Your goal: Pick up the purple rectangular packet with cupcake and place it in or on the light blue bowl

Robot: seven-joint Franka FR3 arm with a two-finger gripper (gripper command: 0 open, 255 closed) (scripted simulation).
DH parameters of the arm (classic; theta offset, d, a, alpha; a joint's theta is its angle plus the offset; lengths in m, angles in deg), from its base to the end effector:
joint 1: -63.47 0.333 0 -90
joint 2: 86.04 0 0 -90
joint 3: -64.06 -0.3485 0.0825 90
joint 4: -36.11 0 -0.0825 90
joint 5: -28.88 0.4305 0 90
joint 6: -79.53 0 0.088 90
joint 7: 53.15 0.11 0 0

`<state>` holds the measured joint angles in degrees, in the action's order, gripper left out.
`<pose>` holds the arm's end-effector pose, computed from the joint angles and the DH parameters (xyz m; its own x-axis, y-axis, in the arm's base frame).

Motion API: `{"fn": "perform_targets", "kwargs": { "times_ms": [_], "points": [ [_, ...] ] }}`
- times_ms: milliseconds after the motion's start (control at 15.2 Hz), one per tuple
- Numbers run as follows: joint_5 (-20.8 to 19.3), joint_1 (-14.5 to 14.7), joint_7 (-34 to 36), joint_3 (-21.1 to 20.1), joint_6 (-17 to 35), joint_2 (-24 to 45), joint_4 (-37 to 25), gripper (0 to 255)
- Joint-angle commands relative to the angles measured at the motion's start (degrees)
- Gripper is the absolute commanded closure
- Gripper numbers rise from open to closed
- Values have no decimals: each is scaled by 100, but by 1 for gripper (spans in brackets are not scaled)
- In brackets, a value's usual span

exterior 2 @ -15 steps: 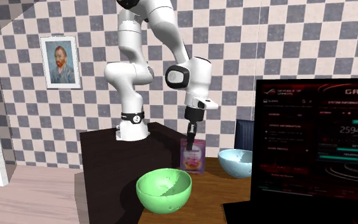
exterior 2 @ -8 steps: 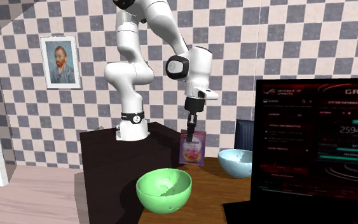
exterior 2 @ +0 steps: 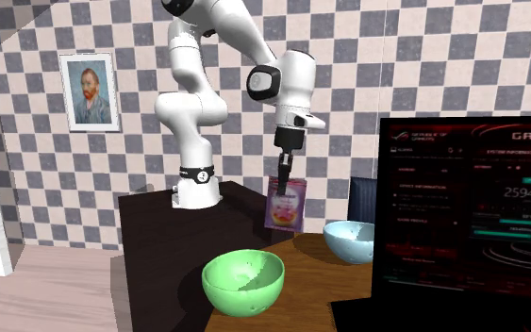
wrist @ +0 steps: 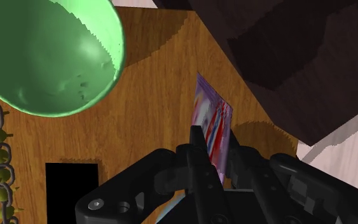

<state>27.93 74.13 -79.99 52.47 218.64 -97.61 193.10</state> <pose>0.3703 0.1466 0.2628 0.6443 0.7546 -0.1245 0.7599 -0.6500 -0.0073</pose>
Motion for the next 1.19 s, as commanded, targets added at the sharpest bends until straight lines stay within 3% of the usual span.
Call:
{"fn": "perform_targets", "kwargs": {
  "times_ms": [0,858,1122],
  "points": [
    [47,14,-53,20,-197,-175,-22,255],
    [203,89,-226,112,-1420,-1039,-391,255],
    [221,204,192,-171,-1623,-418,-1202,255]
  ]
}}
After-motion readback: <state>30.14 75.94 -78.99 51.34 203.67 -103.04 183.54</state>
